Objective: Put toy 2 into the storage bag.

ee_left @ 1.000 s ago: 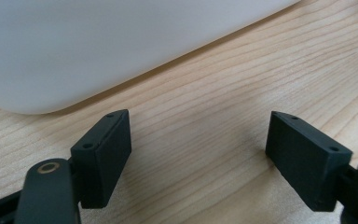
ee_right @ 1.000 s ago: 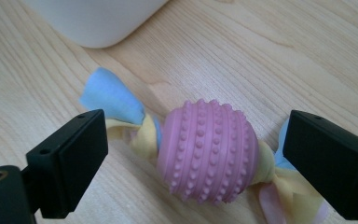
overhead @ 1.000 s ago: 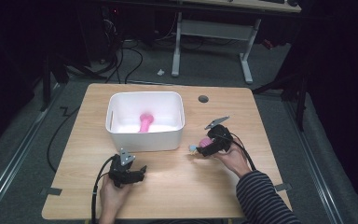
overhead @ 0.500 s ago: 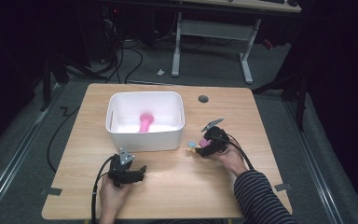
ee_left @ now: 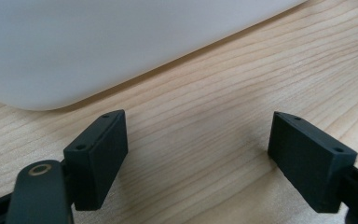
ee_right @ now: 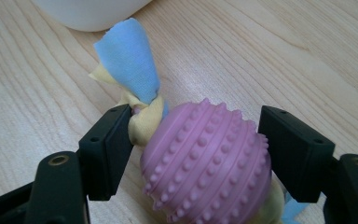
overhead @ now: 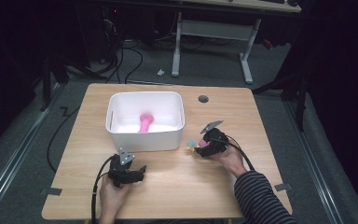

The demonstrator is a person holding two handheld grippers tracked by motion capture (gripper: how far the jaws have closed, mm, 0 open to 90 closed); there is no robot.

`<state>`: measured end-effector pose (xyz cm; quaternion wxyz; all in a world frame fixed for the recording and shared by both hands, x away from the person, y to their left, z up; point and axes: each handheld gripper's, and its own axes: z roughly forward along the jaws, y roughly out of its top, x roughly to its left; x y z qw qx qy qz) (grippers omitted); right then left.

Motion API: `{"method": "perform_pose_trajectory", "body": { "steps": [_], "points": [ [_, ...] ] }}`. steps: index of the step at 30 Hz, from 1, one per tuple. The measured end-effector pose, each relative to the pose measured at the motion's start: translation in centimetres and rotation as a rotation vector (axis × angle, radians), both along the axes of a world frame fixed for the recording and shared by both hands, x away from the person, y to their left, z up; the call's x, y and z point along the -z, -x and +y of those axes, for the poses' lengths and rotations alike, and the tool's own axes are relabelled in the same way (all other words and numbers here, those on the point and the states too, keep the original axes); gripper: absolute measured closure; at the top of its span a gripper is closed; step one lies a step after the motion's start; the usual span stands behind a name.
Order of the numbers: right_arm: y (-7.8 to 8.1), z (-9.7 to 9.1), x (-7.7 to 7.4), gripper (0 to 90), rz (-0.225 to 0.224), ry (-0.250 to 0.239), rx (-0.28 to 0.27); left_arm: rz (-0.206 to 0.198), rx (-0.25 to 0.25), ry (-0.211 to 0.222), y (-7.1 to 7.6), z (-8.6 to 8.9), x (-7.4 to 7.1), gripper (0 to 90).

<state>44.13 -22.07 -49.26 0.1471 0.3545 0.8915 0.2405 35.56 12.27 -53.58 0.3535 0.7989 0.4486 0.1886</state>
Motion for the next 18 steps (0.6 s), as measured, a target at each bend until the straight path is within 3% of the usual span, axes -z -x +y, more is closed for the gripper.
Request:
{"method": "perform_pose_trajectory", "body": {
  "steps": [18],
  "points": [
    [0.7, -1.8, -2.9, 28.1, -0.022, -0.149, 0.046, 0.000, 0.000, -0.002, 0.0, 0.0, 0.0, 20.0]
  ]
}}
